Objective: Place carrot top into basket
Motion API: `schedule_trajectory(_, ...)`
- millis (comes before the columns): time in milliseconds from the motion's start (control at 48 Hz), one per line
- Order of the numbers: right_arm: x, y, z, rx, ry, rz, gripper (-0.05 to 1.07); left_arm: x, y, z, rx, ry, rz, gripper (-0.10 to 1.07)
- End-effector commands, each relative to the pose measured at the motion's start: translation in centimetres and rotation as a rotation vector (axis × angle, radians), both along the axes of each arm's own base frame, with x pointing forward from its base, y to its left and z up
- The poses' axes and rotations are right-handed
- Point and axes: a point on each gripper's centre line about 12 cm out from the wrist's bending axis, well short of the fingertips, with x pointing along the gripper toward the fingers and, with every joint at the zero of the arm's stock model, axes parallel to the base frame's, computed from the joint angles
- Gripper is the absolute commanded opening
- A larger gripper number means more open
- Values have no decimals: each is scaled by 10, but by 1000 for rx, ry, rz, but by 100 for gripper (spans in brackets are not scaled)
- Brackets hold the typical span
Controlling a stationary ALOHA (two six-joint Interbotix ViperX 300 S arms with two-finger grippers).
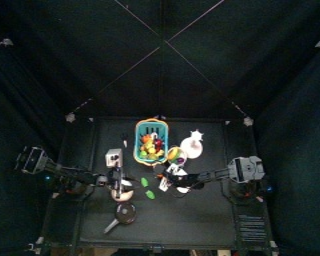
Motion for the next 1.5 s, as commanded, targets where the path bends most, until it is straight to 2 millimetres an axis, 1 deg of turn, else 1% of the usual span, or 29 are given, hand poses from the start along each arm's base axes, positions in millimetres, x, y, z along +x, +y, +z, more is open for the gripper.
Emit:
schedule_trajectory(0, 6, 1, 33, -3, -85, 7, 67, 2, -1, 5, -4, -23, -2, 77)
schedule_trajectory(125, 12, 7, 54, -24, -138, 39, 67, 2, -1, 5, -2, -23, 0, 77)
schedule_trajectory(250, 17, 10, 82, -62, -208, 73, 67, 2, -1, 6, 0, -24, -3, 77)
schedule_trajectory(375, 24, 9, 108, -106, -270, 98, 67, 2, -1, 5, -1, -23, 0, 77)
schedule_trajectory(542, 38, 5, 141, -185, -355, 137, 67, 2, -1, 6, -2, -24, -2, 77)
schedule_trajectory(562, 39, 4, 145, -192, -364, 137, 67, 2, -1, 6, -2, -24, -2, 77)
schedule_trajectory(667, 46, -20, 154, -202, -391, 80, 67, 2, -1, 6, -1, -24, -2, 77)
schedule_trajectory(771, 49, -48, 151, -186, -387, 4, 67, 2, -1, 5, -2, -23, -2, 77)
schedule_trajectory(854, 51, -72, 141, -174, -370, -53, 68, 2, 0, 5, -4, -23, 1, 77)
schedule_trajectory(958, 54, -92, 127, -147, -358, -88, 68, 2, 1, 5, -10, -22, 10, 77)
schedule_trajectory(1021, 56, -100, 118, -127, -354, -98, 70, 2, 1, 5, -12, -21, 13, 77)
schedule_trajectory(1125, 58, -111, 102, -82, -348, -116, 75, 2, 1, 5, -12, -20, 13, 77)
schedule_trajectory(1208, 58, -115, 95, -61, -344, -124, 80, 2, 2, 5, -13, -23, 15, 77)
schedule_trajectory(1375, 57, -117, 90, -46, -338, -132, 94, 3, 2, 8, -15, -32, 18, 77)
schedule_trajectory(1479, 56, -117, 89, -46, -334, -131, 98, 3, 2, 8, -14, -35, 16, 77)
